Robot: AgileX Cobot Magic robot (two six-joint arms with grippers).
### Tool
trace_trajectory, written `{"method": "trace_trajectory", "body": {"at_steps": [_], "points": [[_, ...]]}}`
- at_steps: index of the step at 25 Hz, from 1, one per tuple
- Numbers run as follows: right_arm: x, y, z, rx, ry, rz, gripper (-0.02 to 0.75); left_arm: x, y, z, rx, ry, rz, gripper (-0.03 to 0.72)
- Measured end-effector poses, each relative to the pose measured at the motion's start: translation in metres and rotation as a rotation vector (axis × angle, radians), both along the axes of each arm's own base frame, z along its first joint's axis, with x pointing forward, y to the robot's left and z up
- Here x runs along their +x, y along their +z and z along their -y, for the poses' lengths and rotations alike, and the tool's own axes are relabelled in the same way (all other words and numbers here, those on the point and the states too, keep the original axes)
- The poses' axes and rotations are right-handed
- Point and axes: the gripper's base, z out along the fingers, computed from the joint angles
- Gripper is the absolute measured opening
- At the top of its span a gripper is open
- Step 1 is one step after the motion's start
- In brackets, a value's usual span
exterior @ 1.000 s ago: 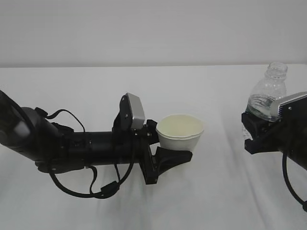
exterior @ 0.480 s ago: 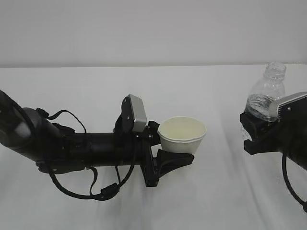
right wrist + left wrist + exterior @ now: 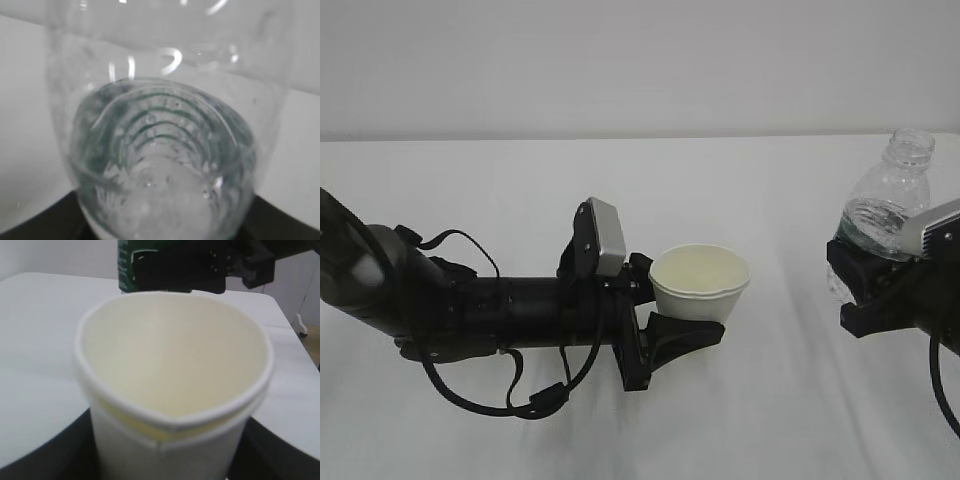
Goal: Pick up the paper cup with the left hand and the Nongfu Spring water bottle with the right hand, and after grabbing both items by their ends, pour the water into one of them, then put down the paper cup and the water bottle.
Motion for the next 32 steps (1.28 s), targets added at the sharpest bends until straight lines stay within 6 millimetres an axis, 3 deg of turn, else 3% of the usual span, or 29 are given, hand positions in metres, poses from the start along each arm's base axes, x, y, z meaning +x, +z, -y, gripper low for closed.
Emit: {"method": "trace_trajectory", "body": {"at_steps": [9, 18, 32], "points": [[-0.016, 0.007, 0.001, 0.041, -0.011, -0.006, 0.365, 0.0, 0.0, 0.0, 0.0, 0.0, 0.0, 0.462], [-0.016, 0.016, 0.005, 0.066, -0.06, 0.027, 0.365, -0.001, 0.0, 0.0, 0.003, -0.007, 0.004, 0.462], [0.008, 0.031, 0.005, 0.072, -0.073, 0.095, 0.365, -0.005, 0.0, 0.005, 0.003, -0.026, 0.004, 0.462]]}}
